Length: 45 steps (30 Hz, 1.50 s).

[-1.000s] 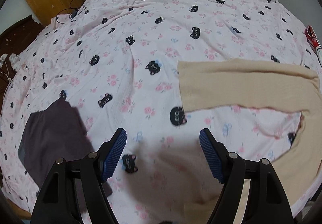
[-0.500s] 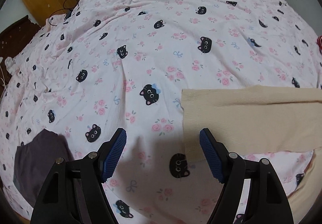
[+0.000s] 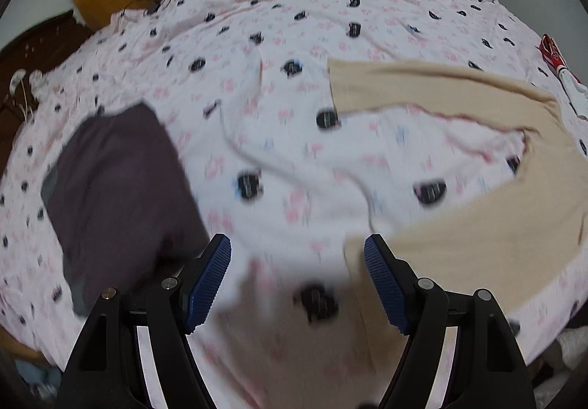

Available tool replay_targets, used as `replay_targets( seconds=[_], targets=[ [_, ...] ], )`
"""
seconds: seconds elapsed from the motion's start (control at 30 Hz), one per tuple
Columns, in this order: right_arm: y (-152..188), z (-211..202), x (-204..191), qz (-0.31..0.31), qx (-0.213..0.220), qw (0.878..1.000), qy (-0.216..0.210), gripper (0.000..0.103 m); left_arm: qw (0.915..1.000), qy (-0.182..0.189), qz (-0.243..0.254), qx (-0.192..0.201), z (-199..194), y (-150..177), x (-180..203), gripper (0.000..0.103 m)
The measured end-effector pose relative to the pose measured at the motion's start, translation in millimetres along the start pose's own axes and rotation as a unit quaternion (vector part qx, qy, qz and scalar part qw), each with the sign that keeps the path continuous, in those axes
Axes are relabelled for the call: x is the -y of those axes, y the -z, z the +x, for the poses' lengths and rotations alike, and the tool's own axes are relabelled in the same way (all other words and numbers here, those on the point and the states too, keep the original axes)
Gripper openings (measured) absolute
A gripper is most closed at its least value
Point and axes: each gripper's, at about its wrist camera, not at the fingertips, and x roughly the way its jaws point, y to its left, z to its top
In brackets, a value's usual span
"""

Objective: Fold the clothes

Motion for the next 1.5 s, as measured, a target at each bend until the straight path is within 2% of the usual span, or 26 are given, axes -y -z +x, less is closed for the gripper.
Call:
replay_targets(
  seconds=[0.13, 0.23, 0.43, 0.6, 0.67, 0.77, 0.83, 0.9, 0.97, 1.37, 1.5],
  targets=[
    [19, 0, 8, 0.026, -0.004, 0.999, -0.024, 0.053, 0.9987, 0.028, -0.039, -0.018, -3, 37, -5, 0.071],
    [29, -1, 12, 0.038, -0.005, 0.998, -0.041, 0.053, 0.9941, 0.074, -0.074, -0.027, -3, 52, -6, 0.071],
    [35, 2, 12, 0.052, -0.010, 0.996, -0.070, 0.053, 0.9742, 0.178, -0.136, -0.027, -6, 70, -1, 0.071],
    [35, 2, 12, 0.048, -0.010, 0.996, -0.069, 0.053, 0.9610, 0.217, -0.169, -0.026, -1, 80, 5, 0.071],
    [34, 2, 13, 0.049, -0.009, 0.996, -0.071, 0.053, 0.9509, 0.235, -0.200, -0.017, 2, 87, 2, 0.071],
    [34, 1, 15, 0.050, -0.009, 0.996, -0.073, 0.053, 0.9313, 0.267, -0.248, 0.000, 7, 95, -5, 0.071],
    [34, 1, 16, 0.051, -0.009, 0.996, -0.073, 0.053, 0.9157, 0.290, -0.278, 0.010, 10, 100, -9, 0.071],
    [33, 2, 16, 0.052, -0.009, 0.996, -0.073, 0.053, 0.8955, 0.324, -0.305, 0.019, 13, 103, -13, 0.071],
    [34, 1, 17, 0.052, -0.009, 0.996, -0.072, 0.053, 0.8835, 0.343, -0.318, 0.020, 15, 104, -13, 0.071],
    [34, 1, 14, 0.049, -0.008, 0.996, -0.069, 0.053, 0.8635, 0.361, -0.351, 0.020, 25, 92, -14, 0.070],
    [33, 1, 15, 0.051, -0.009, 0.996, -0.072, 0.052, 0.8612, 0.360, -0.358, 0.017, 26, 97, -18, 0.058]
  ],
)
